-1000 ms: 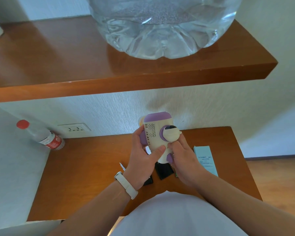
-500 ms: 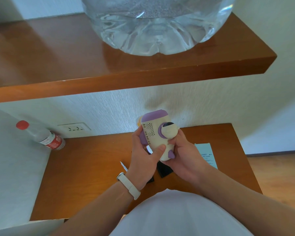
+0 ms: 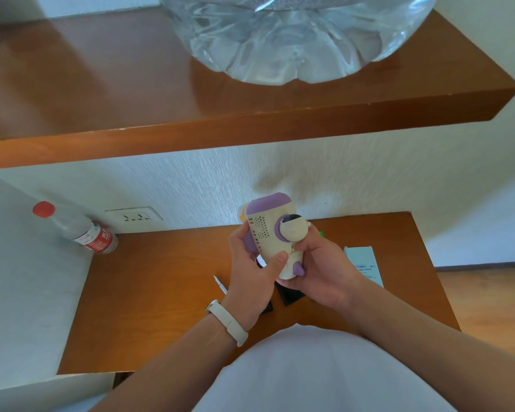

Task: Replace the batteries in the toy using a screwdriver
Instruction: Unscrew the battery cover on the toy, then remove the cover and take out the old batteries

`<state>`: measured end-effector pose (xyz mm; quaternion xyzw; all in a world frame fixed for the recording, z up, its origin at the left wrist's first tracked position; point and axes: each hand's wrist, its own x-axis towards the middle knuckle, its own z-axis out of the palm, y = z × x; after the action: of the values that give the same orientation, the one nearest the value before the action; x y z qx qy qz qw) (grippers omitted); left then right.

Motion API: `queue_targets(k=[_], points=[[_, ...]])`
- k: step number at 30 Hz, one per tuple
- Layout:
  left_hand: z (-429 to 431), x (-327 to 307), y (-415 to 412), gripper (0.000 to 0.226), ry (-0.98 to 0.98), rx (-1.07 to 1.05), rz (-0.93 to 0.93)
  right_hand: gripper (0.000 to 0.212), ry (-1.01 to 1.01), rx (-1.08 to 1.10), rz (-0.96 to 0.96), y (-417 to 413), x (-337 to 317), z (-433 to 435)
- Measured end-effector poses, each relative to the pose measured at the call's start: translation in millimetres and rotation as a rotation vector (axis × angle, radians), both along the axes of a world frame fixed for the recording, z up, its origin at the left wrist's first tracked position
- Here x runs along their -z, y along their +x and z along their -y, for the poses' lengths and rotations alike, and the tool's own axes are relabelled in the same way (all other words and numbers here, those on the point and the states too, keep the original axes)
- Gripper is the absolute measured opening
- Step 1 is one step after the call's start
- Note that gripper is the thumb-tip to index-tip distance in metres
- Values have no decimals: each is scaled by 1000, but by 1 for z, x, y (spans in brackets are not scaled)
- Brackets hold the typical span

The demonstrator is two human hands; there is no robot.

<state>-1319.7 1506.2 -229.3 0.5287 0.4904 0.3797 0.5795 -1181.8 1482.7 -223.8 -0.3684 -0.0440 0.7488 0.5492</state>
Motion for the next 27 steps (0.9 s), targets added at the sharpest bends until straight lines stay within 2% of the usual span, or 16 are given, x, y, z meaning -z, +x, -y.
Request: queue_targets(k=[11, 15, 21, 23, 27], points=[[-11, -9, -5, 69, -67, -46, 99, 50, 134, -33, 168, -2, -13, -5], [-15, -17, -5, 63, -86, -52, 120, 56, 205, -49, 284, -3, -19, 0], [-19, -25, -12, 60, -61, -34, 115, 59, 260, -101, 654, 0, -28, 9], [-19, -27, -14, 60, -68, -39, 131, 62, 270, -118, 863, 0, -29, 13], [-18, -29, -19, 67, -85, -76, 159, 50, 337, -109, 1338, -6, -30, 23]])
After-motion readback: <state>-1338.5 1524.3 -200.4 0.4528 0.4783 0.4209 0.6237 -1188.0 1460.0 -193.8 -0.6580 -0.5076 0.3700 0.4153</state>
